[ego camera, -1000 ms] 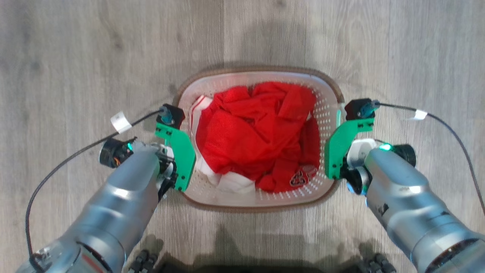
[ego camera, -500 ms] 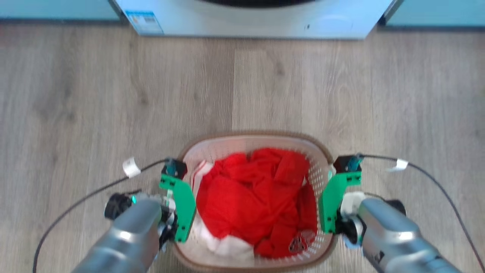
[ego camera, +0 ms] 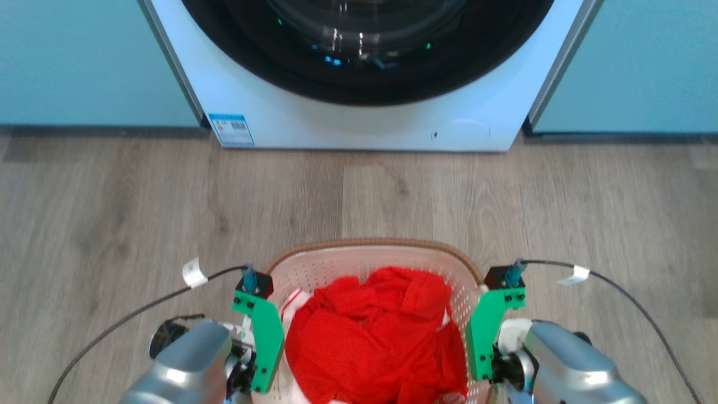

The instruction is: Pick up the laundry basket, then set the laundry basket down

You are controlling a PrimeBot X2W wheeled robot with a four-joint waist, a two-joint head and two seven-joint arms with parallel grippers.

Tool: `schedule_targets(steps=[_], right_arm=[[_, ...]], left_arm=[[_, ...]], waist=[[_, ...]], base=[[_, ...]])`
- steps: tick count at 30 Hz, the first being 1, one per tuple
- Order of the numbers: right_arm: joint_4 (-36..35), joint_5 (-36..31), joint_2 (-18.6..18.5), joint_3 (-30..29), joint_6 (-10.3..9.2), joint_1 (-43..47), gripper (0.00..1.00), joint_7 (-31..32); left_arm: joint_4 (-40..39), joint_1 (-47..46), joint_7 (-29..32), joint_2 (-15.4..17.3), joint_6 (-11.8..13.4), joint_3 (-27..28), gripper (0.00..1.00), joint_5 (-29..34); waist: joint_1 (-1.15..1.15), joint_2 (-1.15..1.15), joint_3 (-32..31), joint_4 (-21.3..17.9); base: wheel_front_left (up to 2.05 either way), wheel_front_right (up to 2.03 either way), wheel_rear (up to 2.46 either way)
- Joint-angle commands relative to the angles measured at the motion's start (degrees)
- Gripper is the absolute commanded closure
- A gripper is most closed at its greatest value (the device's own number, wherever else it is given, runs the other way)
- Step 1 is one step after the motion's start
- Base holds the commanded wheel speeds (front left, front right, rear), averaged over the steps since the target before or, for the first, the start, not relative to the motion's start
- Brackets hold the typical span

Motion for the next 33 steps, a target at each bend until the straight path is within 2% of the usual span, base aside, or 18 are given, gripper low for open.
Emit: schedule_targets(steps=[1,16,33], right_arm=[[-3.8,0.3,1.5,0.8,0.92,-1.5,1.0,-0.3],[-5.2,1.0,1.5,0.8,0.92,-1.2,1.0,4.1],[-6.2,-0.4,1.5,0.0,0.92,-1.8,1.0,5.7]], left_arm=[[-2.0,0.7,1.4,0.7,-0.9,-1.4,1.0,0.3],[-6.4,1.2,7.0,3.2,-1.0,-3.6,1.0,-3.1],[-9.0,0.7,9.1,4.9,-1.0,-4.4,1.0,-4.9]], waist=[[0.01,-0.01,-2.9,0.5],[0.01,-0.01,-9.8,1.8],[0.01,-0.01,-11.6,2.0]], base=[[0.0,0.0,0.0],[0.0,0.0,0.0],[0.0,0.0,0.0]])
